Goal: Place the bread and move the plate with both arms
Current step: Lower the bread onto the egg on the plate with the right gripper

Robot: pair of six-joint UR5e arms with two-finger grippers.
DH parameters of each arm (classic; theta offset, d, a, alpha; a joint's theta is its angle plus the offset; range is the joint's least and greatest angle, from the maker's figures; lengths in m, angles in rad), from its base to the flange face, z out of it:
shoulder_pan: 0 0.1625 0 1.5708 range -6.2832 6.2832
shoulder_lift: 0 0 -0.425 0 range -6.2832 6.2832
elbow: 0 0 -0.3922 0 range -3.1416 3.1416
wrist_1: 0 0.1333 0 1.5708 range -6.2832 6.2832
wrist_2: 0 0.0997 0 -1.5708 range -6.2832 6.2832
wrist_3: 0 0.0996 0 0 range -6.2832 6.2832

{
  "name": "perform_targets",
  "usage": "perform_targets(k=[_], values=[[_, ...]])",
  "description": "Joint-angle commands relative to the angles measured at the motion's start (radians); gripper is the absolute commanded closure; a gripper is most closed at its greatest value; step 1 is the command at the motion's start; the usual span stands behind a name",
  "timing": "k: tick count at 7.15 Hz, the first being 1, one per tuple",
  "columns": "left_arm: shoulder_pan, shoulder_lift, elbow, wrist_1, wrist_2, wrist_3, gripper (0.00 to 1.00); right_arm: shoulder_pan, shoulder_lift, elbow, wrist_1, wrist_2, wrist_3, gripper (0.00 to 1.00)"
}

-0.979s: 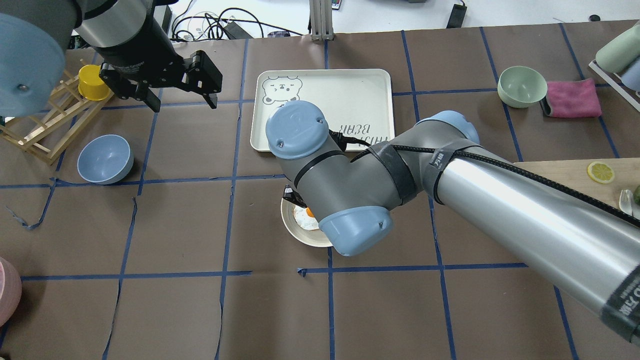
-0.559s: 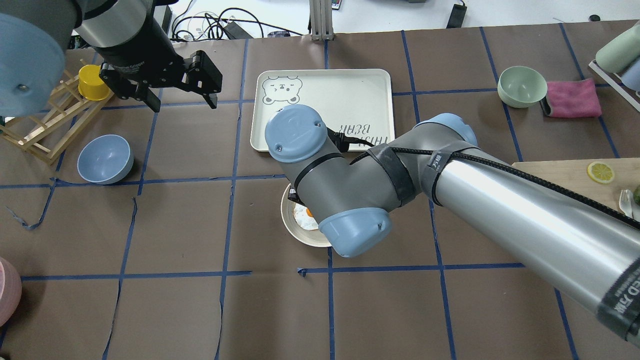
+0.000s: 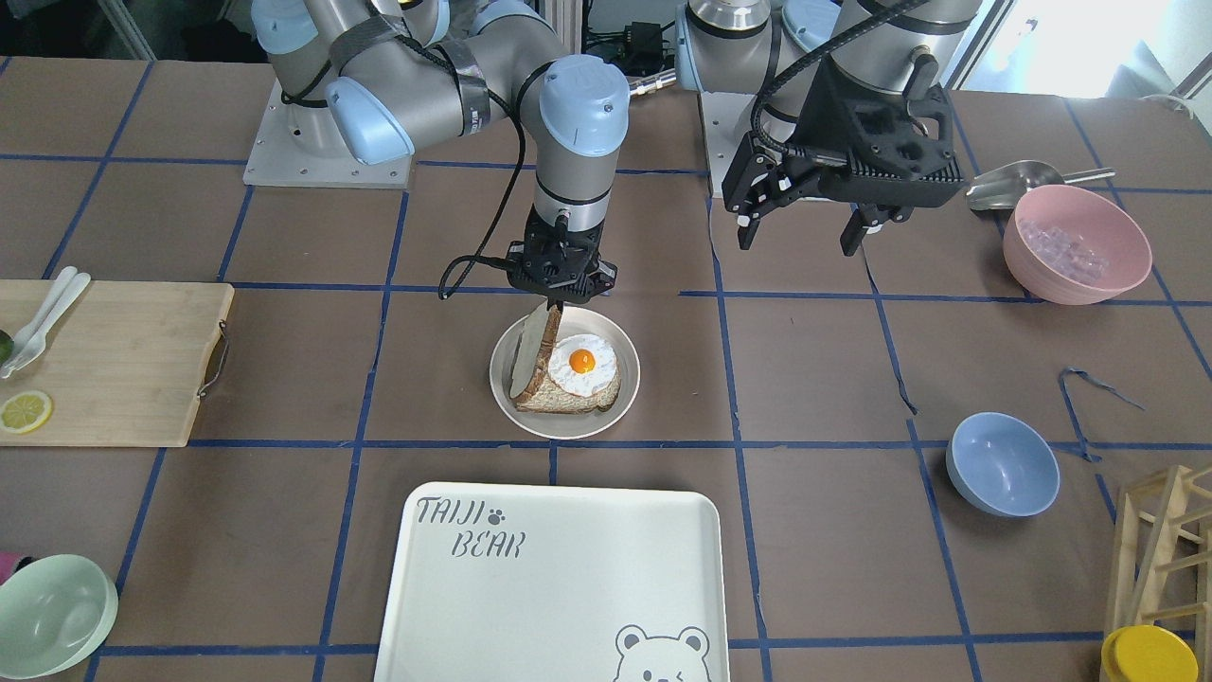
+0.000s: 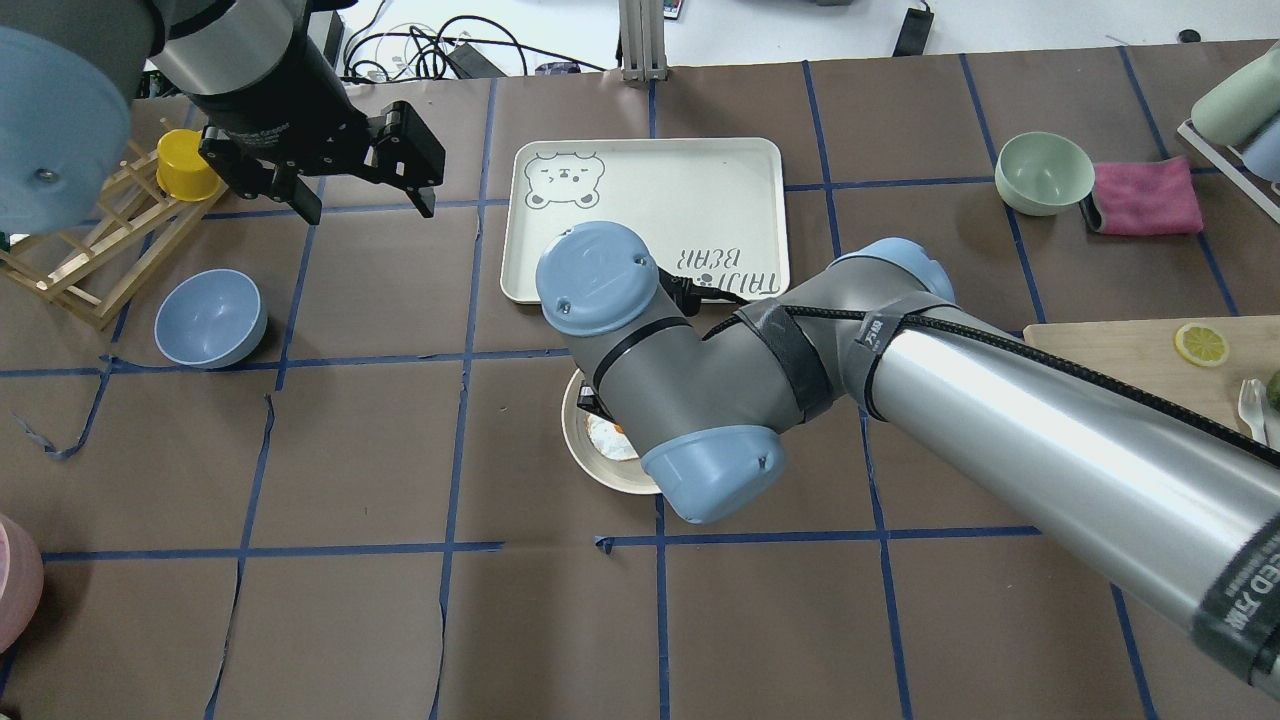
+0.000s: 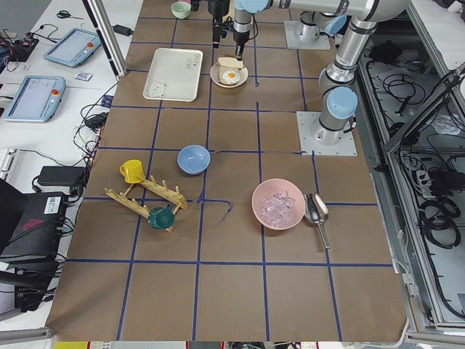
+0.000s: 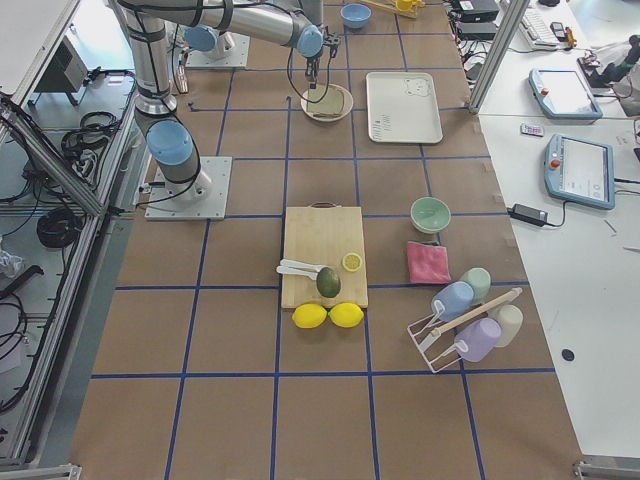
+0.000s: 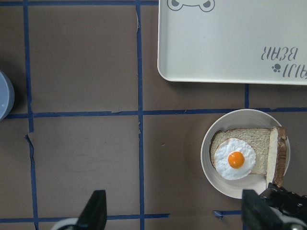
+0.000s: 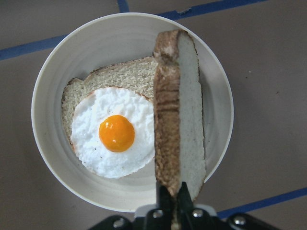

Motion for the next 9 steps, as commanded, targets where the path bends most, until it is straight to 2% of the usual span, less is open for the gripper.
perform_targets(k=[1, 3, 5, 6, 8, 9], values=[[0.000, 0.000, -0.002, 0.000, 0.001, 0.000, 0.00, 0.000, 0.000, -0.001, -0.017, 0.048, 0.089, 0.86], [0.001, 0.000, -0.002, 0.000, 0.001, 0.000, 0.00, 0.000, -0.001, -0.001, -0.021, 0.048, 0.097, 0.56], [0.001, 0.000, -0.002, 0.000, 0.001, 0.000, 0.00, 0.000, 0.000, 0.001, -0.015, 0.029, 0.090, 0.13], [0.001, 0.000, -0.002, 0.000, 0.001, 0.000, 0.00, 0.000, -0.008, -0.001, -0.017, 0.028, 0.096, 0.02], [0.001, 0.000, -0.002, 0.000, 0.000, 0.000, 0.00, -0.009, -0.018, -0.016, -0.012, 0.025, 0.078, 0.00], [0.001, -0.002, -0.003, 0.000, -0.002, 0.000, 0.00, -0.038, -0.035, -0.019, -0.012, 0.025, -0.011, 0.00]])
